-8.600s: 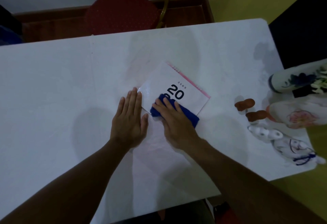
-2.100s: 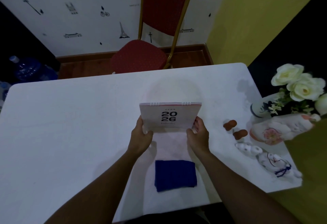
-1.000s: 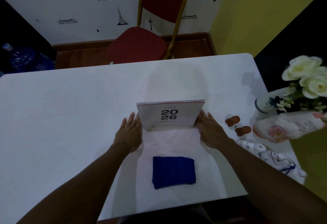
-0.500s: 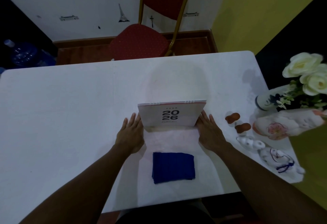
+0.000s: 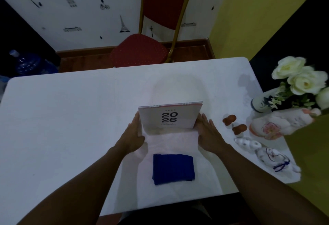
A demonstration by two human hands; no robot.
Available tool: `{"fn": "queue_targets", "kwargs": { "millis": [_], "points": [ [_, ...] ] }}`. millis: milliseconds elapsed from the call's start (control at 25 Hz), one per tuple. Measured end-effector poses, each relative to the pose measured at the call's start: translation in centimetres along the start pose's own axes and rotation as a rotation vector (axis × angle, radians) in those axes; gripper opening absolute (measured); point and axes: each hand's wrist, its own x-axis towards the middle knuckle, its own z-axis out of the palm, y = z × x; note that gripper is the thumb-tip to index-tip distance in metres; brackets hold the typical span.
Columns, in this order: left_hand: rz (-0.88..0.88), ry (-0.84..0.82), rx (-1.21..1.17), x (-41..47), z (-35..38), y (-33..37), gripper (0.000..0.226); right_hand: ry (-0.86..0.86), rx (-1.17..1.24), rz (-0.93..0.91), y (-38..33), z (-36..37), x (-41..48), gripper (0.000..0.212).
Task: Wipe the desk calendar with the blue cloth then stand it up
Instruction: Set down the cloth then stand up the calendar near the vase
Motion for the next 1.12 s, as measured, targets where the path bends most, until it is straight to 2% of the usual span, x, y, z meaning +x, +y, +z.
{"fn": "queue_targets", "kwargs": {
  "millis": [160,240,360,520,720,920,1120],
  "points": [
    [0.03,0.075,-0.139,-0.5,0.0,1.3,0.082,-0.035,0.379,0.167,-0.6,-0.4,-0.9,0.088],
    [0.016,0.102,-0.151,-0.9,0.0,1.9,0.076,0.058,0.544,0.236,-1.6,-0.9,-1.0,0.083],
    [-0.044,0.141,-0.192,-1.3,0.0,2.6,0.076,0.209,0.661,0.275,-3.7,-1.9,-1.0,0.074],
    [-0.041,0.146,-0.283,-1.9,0.2,3.5,0.076,0.268,0.829,0.247,-5.6,-2.5,-1.0,0.085],
    [-0.021,0.171,-0.422,-2.3,0.5,4.2,0.077,0.279,0.917,0.28,-6.7,-2.6,-0.8,0.087],
    [-0.045,0.173,-0.38,-1.3,0.2,4.6,0.072,0.291,0.942,0.29,-6.6,-3.1,-0.5,0.087],
    [0.022,0.152,-0.308,1.9,-0.3,8.0,0.07,0.355,1.003,0.307,-5.1,-5.9,-0.7,0.078]
  ]
}}
